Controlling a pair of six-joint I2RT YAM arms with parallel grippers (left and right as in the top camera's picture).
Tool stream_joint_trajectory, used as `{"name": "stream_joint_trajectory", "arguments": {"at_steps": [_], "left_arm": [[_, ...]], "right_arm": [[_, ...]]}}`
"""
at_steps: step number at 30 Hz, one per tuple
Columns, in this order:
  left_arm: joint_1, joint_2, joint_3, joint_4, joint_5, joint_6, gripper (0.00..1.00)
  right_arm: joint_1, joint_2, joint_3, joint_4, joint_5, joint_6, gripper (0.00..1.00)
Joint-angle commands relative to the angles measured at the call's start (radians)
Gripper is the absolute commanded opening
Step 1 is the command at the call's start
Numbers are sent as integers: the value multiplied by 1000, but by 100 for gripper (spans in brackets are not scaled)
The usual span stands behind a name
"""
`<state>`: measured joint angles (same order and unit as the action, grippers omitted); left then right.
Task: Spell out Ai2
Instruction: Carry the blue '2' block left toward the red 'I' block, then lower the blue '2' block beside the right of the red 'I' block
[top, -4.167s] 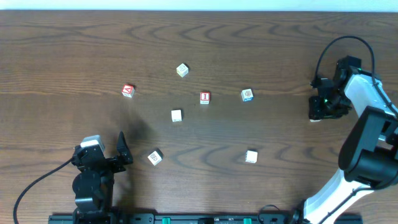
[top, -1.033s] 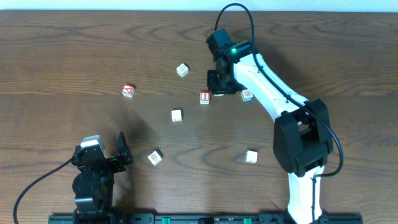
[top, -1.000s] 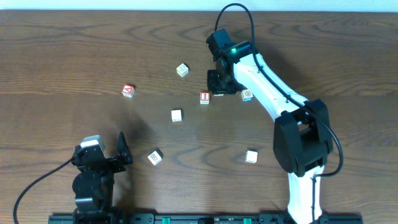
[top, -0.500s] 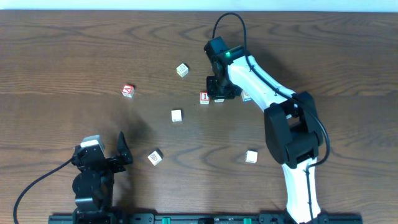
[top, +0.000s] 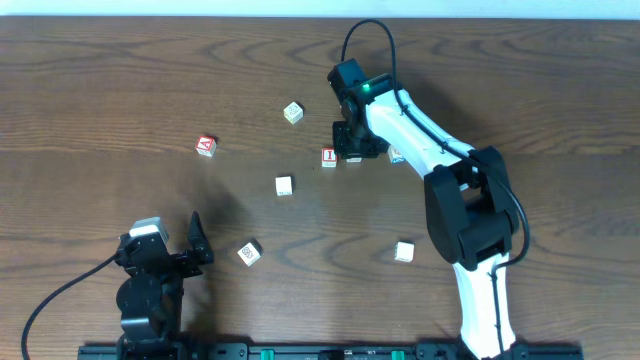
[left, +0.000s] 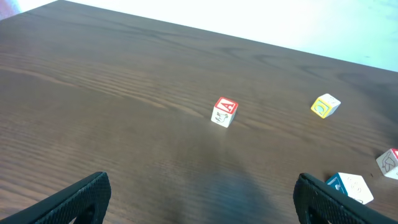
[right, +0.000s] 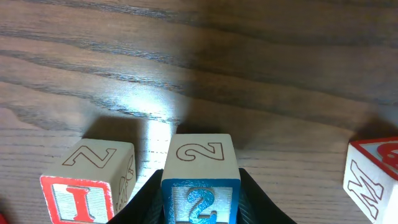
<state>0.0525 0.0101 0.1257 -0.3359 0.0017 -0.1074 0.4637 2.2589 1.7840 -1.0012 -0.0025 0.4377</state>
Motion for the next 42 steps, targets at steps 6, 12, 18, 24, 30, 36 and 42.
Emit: {"name": "stream_joint_trajectory", "arguments": {"at_steps": [6,12,18,24,30,36,42], "left_arm": [[4,-6,-22,-8,10,5,95],[4,-6,-22,-7,10,5,95],[4,-6,-22,-7,10,5,95],[4,-6,-22,-8,10,5,95],[4,-6,-22,-7,10,5,95],[4,-6,-22,-7,10,5,95],[4,-6,-22,-7,10,5,95]], "right_arm": [[-2,18,-6,2,17,3,1],[9,18,-6,-2,18,8,1],[9,18,-12,-14,18,19,1],[12,18,-12,-33,10,37,1],[29,18,-12,-31,9,56,1],[41,18,-12,-22,6,56,1],[39,18,-12,-19,32,63,1]]}}
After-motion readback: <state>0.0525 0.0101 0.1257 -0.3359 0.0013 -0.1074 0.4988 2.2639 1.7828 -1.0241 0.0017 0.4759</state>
